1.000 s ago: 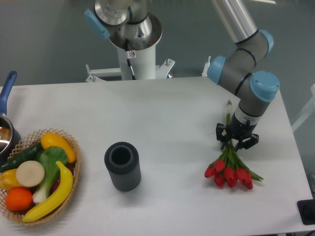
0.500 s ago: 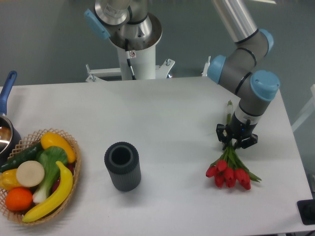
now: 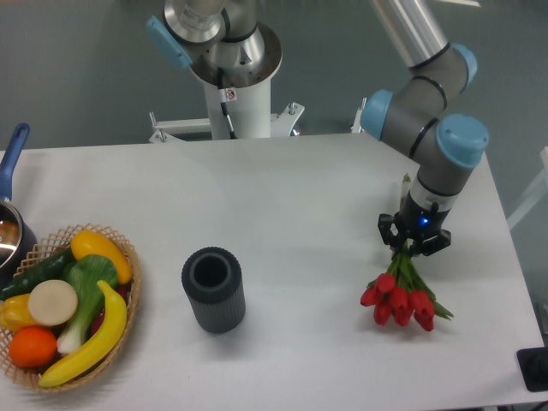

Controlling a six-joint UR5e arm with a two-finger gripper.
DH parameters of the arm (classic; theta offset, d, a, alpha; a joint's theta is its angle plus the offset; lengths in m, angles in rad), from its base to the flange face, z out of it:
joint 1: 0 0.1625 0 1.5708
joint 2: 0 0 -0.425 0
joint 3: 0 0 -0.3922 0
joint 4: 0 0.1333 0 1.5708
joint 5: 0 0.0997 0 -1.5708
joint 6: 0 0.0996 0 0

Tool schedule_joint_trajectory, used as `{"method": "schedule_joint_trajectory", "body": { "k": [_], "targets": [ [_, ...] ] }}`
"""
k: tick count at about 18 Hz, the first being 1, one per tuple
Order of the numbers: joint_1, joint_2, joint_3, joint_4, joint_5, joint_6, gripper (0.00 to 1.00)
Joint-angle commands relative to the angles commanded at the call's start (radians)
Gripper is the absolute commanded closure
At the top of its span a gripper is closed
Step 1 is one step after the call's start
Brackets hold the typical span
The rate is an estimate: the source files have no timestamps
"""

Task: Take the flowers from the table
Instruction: 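Lift the gripped tulip bunch up off the table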

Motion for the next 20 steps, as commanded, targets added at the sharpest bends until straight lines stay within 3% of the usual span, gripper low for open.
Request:
{"method": "schedule_joint_trajectory", "body": {
  "k": [4, 7, 11, 14, 20],
  "targets": [
    [-0.002, 0.086, 0.003, -0.015, -0.021, 0.000, 0.70],
    [0.000, 0.167, 0.003, -0.017, -0.132, -0.012, 0.70],
    [-0.005, 0.270, 0.011, -0.011, -0.299, -0.124, 0.70],
    [-0.027, 0.310, 0.038, -0.009, -0.427, -0.185, 0.70],
    [-0.047, 0.319, 0.081, -0.003, -0.698, -0.230, 0.70]
  ]
}}
